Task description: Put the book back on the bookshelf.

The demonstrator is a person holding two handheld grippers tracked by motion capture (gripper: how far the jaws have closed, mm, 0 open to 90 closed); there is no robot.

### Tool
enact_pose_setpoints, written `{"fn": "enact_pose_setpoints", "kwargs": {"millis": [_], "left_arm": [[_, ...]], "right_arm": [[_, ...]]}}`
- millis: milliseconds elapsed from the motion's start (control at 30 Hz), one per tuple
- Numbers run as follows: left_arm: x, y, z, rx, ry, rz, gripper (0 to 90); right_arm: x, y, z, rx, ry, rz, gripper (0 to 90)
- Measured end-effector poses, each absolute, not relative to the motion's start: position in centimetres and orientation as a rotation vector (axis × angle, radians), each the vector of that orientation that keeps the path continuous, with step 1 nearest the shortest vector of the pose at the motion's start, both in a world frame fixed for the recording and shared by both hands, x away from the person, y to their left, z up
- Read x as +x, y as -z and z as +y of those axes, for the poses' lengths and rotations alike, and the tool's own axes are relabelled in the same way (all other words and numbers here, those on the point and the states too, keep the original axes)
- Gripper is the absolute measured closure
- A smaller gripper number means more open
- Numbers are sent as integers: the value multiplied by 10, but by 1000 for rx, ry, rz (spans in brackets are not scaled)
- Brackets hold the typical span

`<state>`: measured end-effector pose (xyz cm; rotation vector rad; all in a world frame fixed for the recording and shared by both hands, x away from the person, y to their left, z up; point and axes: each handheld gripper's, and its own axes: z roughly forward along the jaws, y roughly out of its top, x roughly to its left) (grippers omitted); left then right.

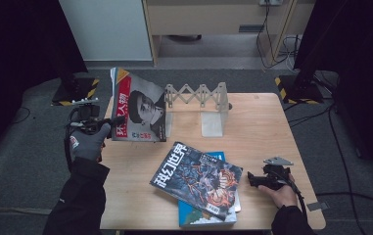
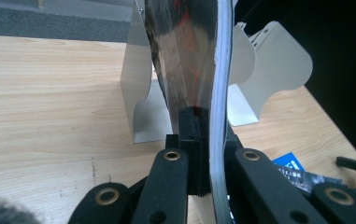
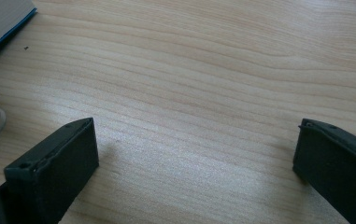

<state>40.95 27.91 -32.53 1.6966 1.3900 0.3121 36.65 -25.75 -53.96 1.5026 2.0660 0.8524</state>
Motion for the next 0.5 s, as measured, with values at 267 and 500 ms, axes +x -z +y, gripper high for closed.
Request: {"fn": "enact_pose_setpoints", "kwargs": {"millis": [267, 500], "left_arm": [[415, 323, 273, 1720, -314, 1418, 863], [423, 320, 270, 1751, -326, 1465, 863]], "right_arm": [[367, 540, -258, 1501, -852, 2067, 4], [367, 540, -258, 1501, -852, 2068, 4]]}}
